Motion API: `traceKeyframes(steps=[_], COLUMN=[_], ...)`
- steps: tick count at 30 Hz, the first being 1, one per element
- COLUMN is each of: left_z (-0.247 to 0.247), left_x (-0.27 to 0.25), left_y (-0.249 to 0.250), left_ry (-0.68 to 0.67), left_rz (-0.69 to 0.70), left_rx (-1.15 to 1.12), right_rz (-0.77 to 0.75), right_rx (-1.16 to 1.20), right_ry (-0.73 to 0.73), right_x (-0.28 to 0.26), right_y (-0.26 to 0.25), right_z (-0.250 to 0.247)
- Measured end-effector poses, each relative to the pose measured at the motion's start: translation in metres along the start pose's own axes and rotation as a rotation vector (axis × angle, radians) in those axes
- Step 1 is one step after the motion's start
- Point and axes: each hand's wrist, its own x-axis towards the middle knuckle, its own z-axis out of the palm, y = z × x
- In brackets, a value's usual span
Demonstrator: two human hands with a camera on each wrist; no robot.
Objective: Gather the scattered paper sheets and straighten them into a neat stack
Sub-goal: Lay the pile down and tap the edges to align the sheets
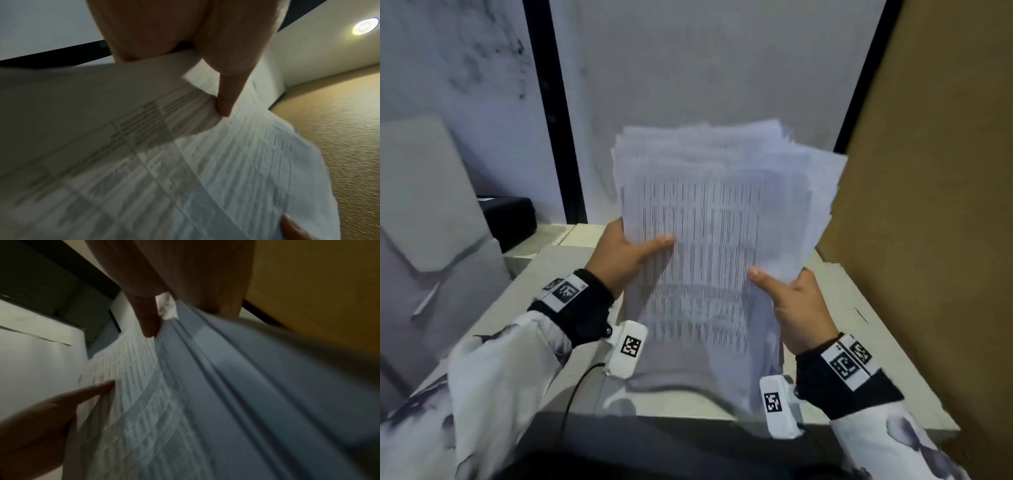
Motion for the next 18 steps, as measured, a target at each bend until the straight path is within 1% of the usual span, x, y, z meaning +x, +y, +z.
traceKeyframes(steps=[1,3,5,7,10,13,16,18], left_z=[0.003,0.011,0.019,0.024,0.02,0.016,0.022,0.021], left_x=[-0.001,-0.004,-0.01,-0.02,-0.035,-0.04,-0.039,-0.038], left_y=[0.008,0.019,0.017,0.004,-0.03,-0.041,-0.04,-0.035], left_ry=[0.051,0.134,0.185,0.203,0.166,0.144,0.203,0.25], left_rz=[0.066,0.166,0.201,0.163,0.058,0.011,0.002,-0.007], left_rx=[-0.02,-0.047,-0.042,0.01,0.058,0.047,-0.022,-0.062], right_rz=[-0.06,-0.123,-0.141,-0.097,-0.015,-0.027,-0.052,-0.085], right_rx=[-0.002,0.012,0.014,-0.008,-0.058,-0.048,-0.068,-0.085], right_ry=[0.025,0.084,0.118,0.133,0.079,0.086,0.026,0.033], right_x=[0.003,0.007,0.009,0.007,-0.002,-0.003,0.001,0.002], right_y=[-0.003,-0.006,0.001,0.017,0.04,0.044,0.04,0.036], right_z=[0.002,0.006,0.008,0.007,-0.007,-0.017,-0.009,-0.006])
